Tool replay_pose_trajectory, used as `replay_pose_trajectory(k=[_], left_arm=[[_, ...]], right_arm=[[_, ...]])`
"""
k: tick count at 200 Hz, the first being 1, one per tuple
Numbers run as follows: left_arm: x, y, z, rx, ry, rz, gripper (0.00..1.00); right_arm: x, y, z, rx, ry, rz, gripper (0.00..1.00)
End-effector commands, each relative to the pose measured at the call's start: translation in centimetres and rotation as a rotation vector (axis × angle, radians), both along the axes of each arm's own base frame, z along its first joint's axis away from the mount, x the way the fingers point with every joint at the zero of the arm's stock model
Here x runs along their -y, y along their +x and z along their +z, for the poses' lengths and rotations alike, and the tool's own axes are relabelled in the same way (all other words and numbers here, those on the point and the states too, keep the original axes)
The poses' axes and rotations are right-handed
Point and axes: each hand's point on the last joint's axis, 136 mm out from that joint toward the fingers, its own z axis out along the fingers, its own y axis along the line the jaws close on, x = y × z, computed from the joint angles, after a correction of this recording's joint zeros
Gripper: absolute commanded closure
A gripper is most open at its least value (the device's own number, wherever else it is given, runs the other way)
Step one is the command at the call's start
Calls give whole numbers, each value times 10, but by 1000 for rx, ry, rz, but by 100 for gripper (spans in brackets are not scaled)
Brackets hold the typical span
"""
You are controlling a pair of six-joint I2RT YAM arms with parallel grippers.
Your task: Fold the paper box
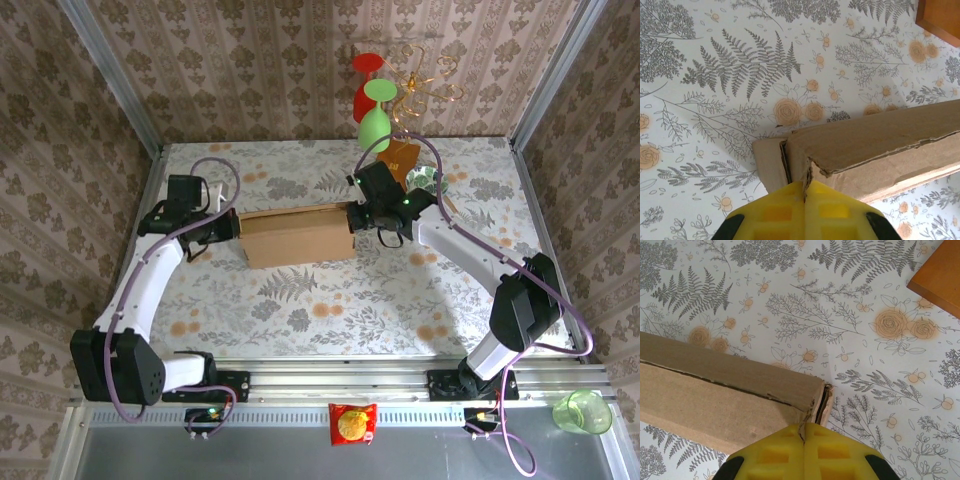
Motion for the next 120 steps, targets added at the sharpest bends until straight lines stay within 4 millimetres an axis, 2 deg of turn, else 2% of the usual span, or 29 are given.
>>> replay_pose_trajectory(k=[1,34,64,89,101,120], left_arm=[[1,-2,-8,11,-11,23,100],[2,-3,-19,9,-21,30,100],[0,-7,-26,25,3,42,100],[-3,-11,-31,35,44,48,100],[-4,-12,-34,36,63,50,100],[-5,-14,-38,33,79,49,100]], right_arm=[[3,-17,-22,-59,-32,24,100],[2,-18,-22,-12,-34,47,100],[7,-26,-35,-32,-56,50,100],[8,-27,-27,-49,-43,22,100],[9,-29,-19,-63,-30,1,92],[7,-32,-2,-84,22,-33,74]])
